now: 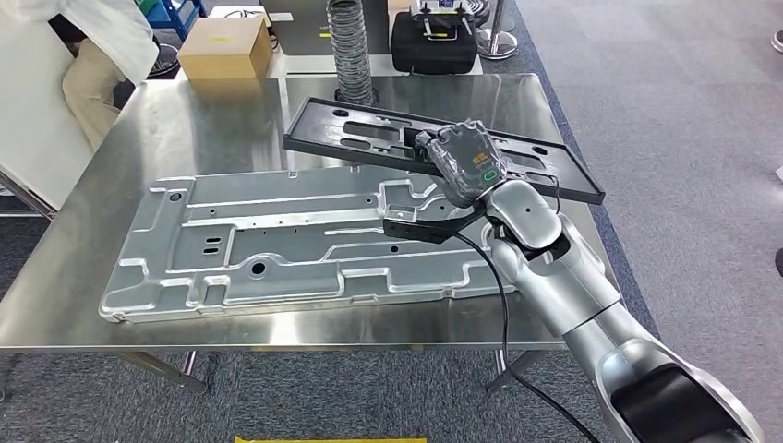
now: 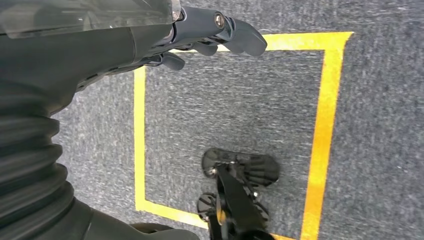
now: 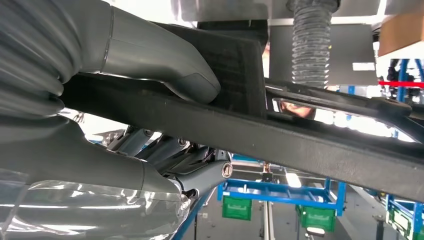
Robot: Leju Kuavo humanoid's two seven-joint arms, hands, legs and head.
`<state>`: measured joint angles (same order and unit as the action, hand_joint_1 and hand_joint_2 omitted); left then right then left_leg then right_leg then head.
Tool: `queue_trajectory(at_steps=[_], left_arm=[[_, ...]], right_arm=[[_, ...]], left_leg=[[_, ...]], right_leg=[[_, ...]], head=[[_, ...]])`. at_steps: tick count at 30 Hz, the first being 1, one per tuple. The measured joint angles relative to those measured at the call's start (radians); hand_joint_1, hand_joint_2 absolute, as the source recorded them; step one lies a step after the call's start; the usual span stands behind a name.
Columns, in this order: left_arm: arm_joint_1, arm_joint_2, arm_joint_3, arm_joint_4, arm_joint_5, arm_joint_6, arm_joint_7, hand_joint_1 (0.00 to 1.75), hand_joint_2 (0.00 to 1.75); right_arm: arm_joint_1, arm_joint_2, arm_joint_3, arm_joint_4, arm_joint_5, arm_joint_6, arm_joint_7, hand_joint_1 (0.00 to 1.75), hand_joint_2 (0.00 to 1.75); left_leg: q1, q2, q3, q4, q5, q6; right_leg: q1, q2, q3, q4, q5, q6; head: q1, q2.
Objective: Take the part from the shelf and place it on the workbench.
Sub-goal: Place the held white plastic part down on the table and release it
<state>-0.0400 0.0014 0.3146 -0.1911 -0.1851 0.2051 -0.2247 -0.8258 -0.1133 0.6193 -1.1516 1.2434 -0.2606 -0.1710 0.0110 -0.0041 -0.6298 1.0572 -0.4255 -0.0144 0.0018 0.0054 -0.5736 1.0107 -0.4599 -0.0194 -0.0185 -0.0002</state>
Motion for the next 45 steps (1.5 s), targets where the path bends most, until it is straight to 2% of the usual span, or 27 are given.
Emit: queue_trajectory(at_steps=[1, 3, 5, 7, 9, 10, 11, 12, 14, 16, 19, 21, 22, 24, 25, 26, 27, 29, 31, 35, 37, 39, 40, 41, 42, 43, 45], left_arm=[[0.0, 0.001, 0.003, 0.0, 0.0, 0.0, 0.0, 0.0, 1.75], [-0.001, 0.002, 0.008, 0.0, -0.002, 0.0, 0.0, 0.0, 1.75], [-0.001, 0.002, 0.01, 0.0, -0.004, 0.0, 0.0, 0.0, 1.75], [-0.003, 0.002, 0.012, 0.0, -0.009, 0.0, -0.002, 0.0, 1.75], [-0.006, 0.002, 0.017, 0.0, -0.015, -0.002, -0.005, 0.0, 1.75], [-0.006, 0.002, 0.019, 0.0, -0.018, -0.006, -0.007, 0.0, 1.75], [-0.005, 0.002, 0.021, 0.0, -0.022, -0.01, -0.01, 0.0, 1.75], [-0.004, 0.002, 0.022, 0.0, -0.027, -0.014, -0.014, 0.0, 1.75], [-0.003, 0.002, 0.024, 0.0, -0.037, -0.021, -0.02, 0.0, 1.75], [-0.004, 0.002, 0.024, 0.0, -0.044, -0.026, -0.023, 0.0, 1.75], [-0.004, 0.002, 0.026, 0.0, -0.05, -0.028, -0.027, 0.0, 1.75], [-0.005, 0.002, 0.027, 0.0, -0.054, -0.029, -0.033, 0.0, 1.75], [-0.005, 0.003, 0.028, 0.0, -0.055, -0.029, -0.036, 0.0, 1.75], [-0.006, 0.004, 0.031, 0.0, -0.06, -0.031, -0.04, 0.0, 1.75], [-0.006, 0.004, 0.031, 0.0, -0.063, -0.033, -0.041, 0.0, 1.75], [-0.006, 0.004, 0.031, 0.0, -0.067, -0.036, -0.041, 0.0, 1.75], [-0.006, 0.004, 0.031, 0.0, -0.072, -0.039, -0.041, 0.0, 1.75], [-0.006, 0.004, 0.031, 0.0, -0.08, -0.043, -0.042, 0.0, 1.75], [-0.006, 0.004, 0.031, 0.0, -0.088, -0.048, -0.045, 0.0, 1.75], [-0.005, 0.004, 0.031, 0.0, -0.101, -0.052, -0.054, 0.0, 1.75], [-0.006, 0.004, 0.031, 0.0, -0.105, -0.052, -0.055, 0.0, 1.75], [-0.007, 0.004, 0.032, 0.0, -0.104, -0.051, -0.057, 0.0, 1.75], [-0.007, 0.004, 0.033, 0.0, -0.103, -0.05, -0.058, 0.0, 1.75], [-0.007, 0.004, 0.033, 0.0, -0.1, -0.049, -0.059, 0.0, 1.75], [-0.007, 0.005, 0.034, 0.0, -0.098, -0.048, -0.06, 0.0, 1.75], [-0.007, 0.005, 0.035, 0.0, -0.095, -0.048, -0.062, 0.0, 1.75], [-0.009, 0.004, 0.035, 0.0, -0.093, -0.056, -0.069, 0.0, 1.75]], right_arm=[[-0.009, 0.001, 0.007, 0.011, -0.002, 0.003, -0.001, 1.75, 1.75], [-0.023, 0.01, 0.027, 0.041, -0.006, 0.017, -0.015, 1.75, 1.75], [-0.033, 0.033, 0.059, 0.084, -0.003, 0.026, -0.035, 1.75, 1.75], [-0.04, 0.07, 0.099, 0.139, 0.009, 0.017, -0.044, 1.75, 1.75], [-0.042, 0.111, 0.142, 0.2, 0.018, 0.004, -0.04, 1.75, 1.75], [-0.042, 0.13, 0.163, 0.228, 0.022, 0.0, -0.035, 1.75, 1.75], [-0.041, 0.148, 0.183, 0.254, 0.024, -0.002, -0.029, 1.75, 1.75], [-0.042, 0.165, 0.198, 0.275, 0.025, -0.003, -0.022, 1.75, 1.75], [-0.047, 0.193, 0.218, 0.308, 0.024, -0.01, -0.01, 1.75, 1.75], [-0.057, 0.218, 0.23, 0.341, 0.019, -0.029, -0.004, 1.75, 1.75], [-0.074, 0.25, 0.239, 0.401, 0.001, -0.075, -0.023, 1.75, 1.75], [-0.087, 0.276, 0.242, 0.445, -0.018, -0.102, -0.045, 1.75, 1.75], [-0.093, 0.291, 0.242, 0.465, -0.025, -0.111, -0.051, 1.75, 1.75], [-0.101, 0.318, 0.243, 0.504, -0.032, -0.118, -0.052, 1.75, 1.75], [-0.102, 0.329, 0.245, 0.526, -0.033, -0.119, -0.048, 1.75, 1.75], [-0.102, 0.337, 0.245, 0.546, -0.033, -0.119, -0.042, 1.75, 1.75], [-0.102, 0.342, 0.246, 0.567, -0.033, -0.121, -0.035, 1.75, 1.75], [-0.102, 0.346, 0.244, 0.6, -0.039, -0.128, -0.025, 1.75, 1.75], [-0.103, 0.345, 0.233, 0.634, -0.053, -0.146, -0.022, 1.75, 1.75], [-0.104, 0.339, 0.2, 0.693, -0.08, -0.172, -0.04, 1.75, 1.75], [-0.105, 0.337, 0.183, 0.711, -0.09, -0.174, -0.05, 0.87, 0.87], [-0.103, 0.336, 0.171, 0.725, -0.098, -0.176, -0.057, 0.0, 0.0], [-0.101, 0.336, 0.167, 0.731, -0.101, -0.176, -0.062, 0.0, 0.0], [-0.099, 0.336, 0.163, 0.737, -0.102, -0.175, -0.067, 0.0, 0.0], [-0.097, 0.336, 0.158, 0.742, -0.103, -0.175, -0.071, 0.0, 0.0], [-0.096, 0.336, 0.153, 0.746, -0.105, -0.176, -0.076, 0.0, 0.0], [-0.097, 0.337, 0.143, 0.749, -0.111, -0.178, -0.084, 0.0, 0.0]], left_leg=[[-0.004, 0.0, 0.014, -0.032, 0.008, 0.005], [-0.007, 0.0, 0.018, -0.047, 0.004, 0.011], [-0.002, 0.002, 0.025, -0.058, 0.007, 0.019], [0.003, 0.005, 0.032, -0.068, 0.01, 0.025], [0.002, 0.005, 0.033, -0.068, 0.009, 0.028], [0.002, 0.004, 0.033, -0.068, 0.008, 0.029], [0.002, 0.003, 0.034, -0.066, 0.007, 0.028], [0.002, 0.002, 0.035, -0.064, 0.004, 0.027], [0.001, -0.001, 0.036, -0.057, -0.003, 0.02], [-0.002, -0.002, 0.034, -0.048, -0.01, 0.011], [-0.001, -0.001, 0.034, -0.048, -0.013, -0.006], [0.002, -0.001, 0.022, -0.016, -0.037, -0.017], [0.003, 0.0, 0.002, 0.03, -0.063, -0.021], [0.004, 0.0, -0.061, 0.166, -0.125, -0.028], [0.004, 0.0, -0.089, 0.221, -0.141, -0.03], [0.005, 0.0, -0.103, 0.242, -0.138, -0.031], [0.006, 0.0, -0.096, 0.221, -0.116, -0.031], [0.008, 0.0, -0.031, 0.082, -0.045, -0.028], [0.006, -0.002, 0.022, -0.026, -0.01, -0.02], [0.004, -0.001, 0.028, -0.044, -0.007, 0.005], [0.007, 0.0, 0.029, -0.049, -0.003, 0.019], [0.005, 0.002, 0.028, -0.049, -0.003, 0.026], [0.004, 0.002, 0.029, -0.049, -0.003, 0.027], [0.002, 0.002, 0.029, -0.049, -0.004, 0.027], [0.001, 0.001, 0.03, -0.048, -0.004, 0.027], [-0.001, 0.0, 0.031, -0.047, -0.005, 0.027], [-0.005, -0.001, 0.032, -0.045, -0.007, 0.025]], right_leg=[[0.001, 0.001, 0.0, 0.0, -0.002, 0.004], [0.0, 0.002, -0.001, -0.002, -0.002, 0.014], [-0.001, 0.001, -0.005, 0.01, -0.013, 0.024], [-0.004, 0.0, -0.044, 0.093, -0.059, 0.032], [-0.008, -0.001, -0.117, 0.232, -0.114, 0.037], [-0.01, -0.001, -0.145, 0.28, -0.124, 0.04], [-0.012, -0.001, -0.157, 0.291, -0.113, 0.041], [-0.014, -0.002, -0.148, 0.261, -0.084, 0.041], [-0.016, -0.005, -0.089, 0.122, -0.009, 0.036], [-0.012, -0.006, -0.048, 0.026, 0.025, 0.028], [-0.009, -0.003, -0.043, 0.01, 0.025, 0.012], [-0.012, -0.002, -0.038, 0.001, 0.03, 0.0], [-0.014, -0.002, -0.036, -0.002, 0.031, -0.004], [-0.013, -0.002, -0.035, -0.002, 0.03, -0.008], [-0.012, -0.002, -0.035, -0.002, 0.029, -0.009], [-0.011, -0.002, -0.034, -0.001, 0.029, -0.009], [-0.011, -0.002, -0.034, 0.0, 0.028, -0.008], [-0.011, -0.001, -0.032, 0.003, 0.024, -0.002], [-0.009, 0.0, -0.032, 0.008, 0.022, 0.007], [-0.008, 0.001, -0.037, 0.011, 0.018, 0.028], [-0.008, 0.0, -0.066, 0.076, -0.023, 0.037], [-0.009, 0.0, -0.13, 0.215, -0.089, 0.042], [-0.009, 0.0, -0.16, 0.278, -0.111, 0.043], [-0.009, 0.0, -0.177, 0.31, -0.114, 0.042], [-0.008, 0.0, -0.173, 0.299, -0.097, 0.04], [-0.007, 0.0, -0.148, 0.245, -0.064, 0.035], [-0.001, -0.002, -0.075, 0.093, 0.003, 0.02]], head=[[0.0, 0.0], [0.0, 0.0], [0.001, 0.0], [0.003, 0.0], [0.003, 0.0], [0.003, 0.0], [0.003, 0.0], [0.003, 0.0], [0.003, 0.0], [0.002, 0.0], [0.002, 0.0], [0.002, 0.0], [0.001, 0.0], [0.001, 0.0], [0.001, 0.0], [0.001, 0.0], [0.001, 0.0], [0.001, 0.0], [0.001, 0.0], [0.003, 0.0], [0.003, 0.0], [0.003, 0.0], [0.003, 0.0], [0.004, 0.0], [0.004, 0.0], [0.004, 0.0], [0.003, 0.0]])
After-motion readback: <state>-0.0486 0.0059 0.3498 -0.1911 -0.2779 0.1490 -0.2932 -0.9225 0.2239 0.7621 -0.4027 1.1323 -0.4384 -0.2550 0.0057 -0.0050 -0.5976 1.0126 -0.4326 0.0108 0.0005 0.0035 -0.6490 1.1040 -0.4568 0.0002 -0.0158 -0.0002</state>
